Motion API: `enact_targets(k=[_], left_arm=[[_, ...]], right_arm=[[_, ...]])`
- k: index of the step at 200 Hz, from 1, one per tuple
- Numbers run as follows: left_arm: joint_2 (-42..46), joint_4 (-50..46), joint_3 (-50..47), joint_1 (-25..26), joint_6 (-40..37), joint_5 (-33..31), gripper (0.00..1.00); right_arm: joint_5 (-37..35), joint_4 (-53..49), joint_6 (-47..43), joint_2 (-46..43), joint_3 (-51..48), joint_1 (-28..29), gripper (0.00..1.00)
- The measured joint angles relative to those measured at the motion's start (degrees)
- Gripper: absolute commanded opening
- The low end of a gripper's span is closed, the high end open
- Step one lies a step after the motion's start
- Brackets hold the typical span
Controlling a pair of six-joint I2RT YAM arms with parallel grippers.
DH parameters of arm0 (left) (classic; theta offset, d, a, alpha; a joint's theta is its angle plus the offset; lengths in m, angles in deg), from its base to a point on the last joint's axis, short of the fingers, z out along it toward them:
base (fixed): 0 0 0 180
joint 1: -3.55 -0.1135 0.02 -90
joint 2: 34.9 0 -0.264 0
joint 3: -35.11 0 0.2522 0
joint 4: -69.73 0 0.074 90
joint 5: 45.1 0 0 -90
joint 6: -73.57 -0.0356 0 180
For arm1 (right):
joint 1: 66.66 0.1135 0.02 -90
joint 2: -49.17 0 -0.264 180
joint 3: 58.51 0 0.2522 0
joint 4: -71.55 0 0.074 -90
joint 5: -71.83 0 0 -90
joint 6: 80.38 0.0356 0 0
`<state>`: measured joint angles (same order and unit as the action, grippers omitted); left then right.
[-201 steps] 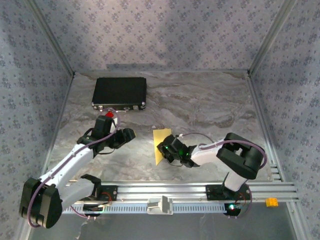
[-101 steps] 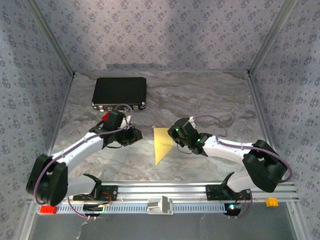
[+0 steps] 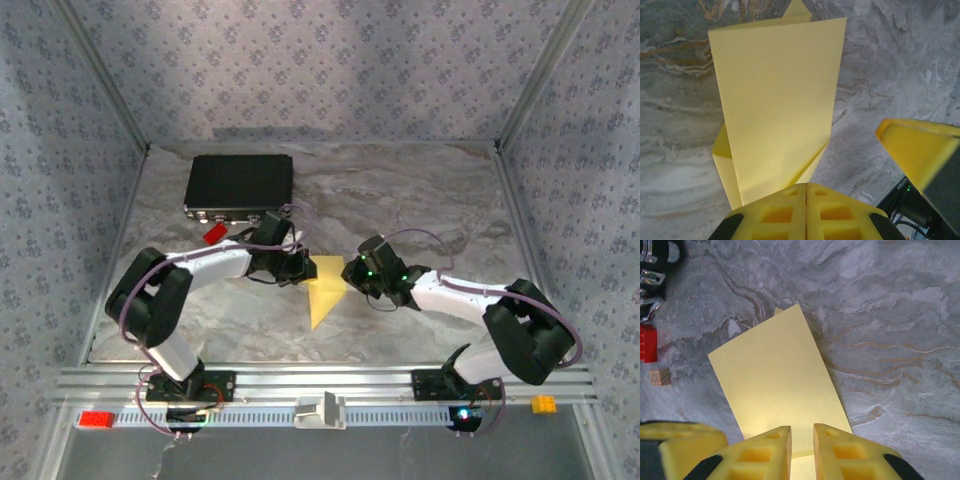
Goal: Fold a paper plane with a square sheet of paper (pick it up from the middle)
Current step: Fold the wing for the fifth time at the center of the table.
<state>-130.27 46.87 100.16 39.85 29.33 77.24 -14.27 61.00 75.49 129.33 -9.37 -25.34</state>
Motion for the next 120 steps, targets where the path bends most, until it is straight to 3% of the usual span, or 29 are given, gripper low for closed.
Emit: enact_targets(k=[120], left_arm=[[-7.63, 7.28, -2.19, -1.81, 1.16, 1.33, 0.02]], right_arm=[[4.15, 0.94, -0.98, 2.49, -1.07, -0.35, 0.34]])
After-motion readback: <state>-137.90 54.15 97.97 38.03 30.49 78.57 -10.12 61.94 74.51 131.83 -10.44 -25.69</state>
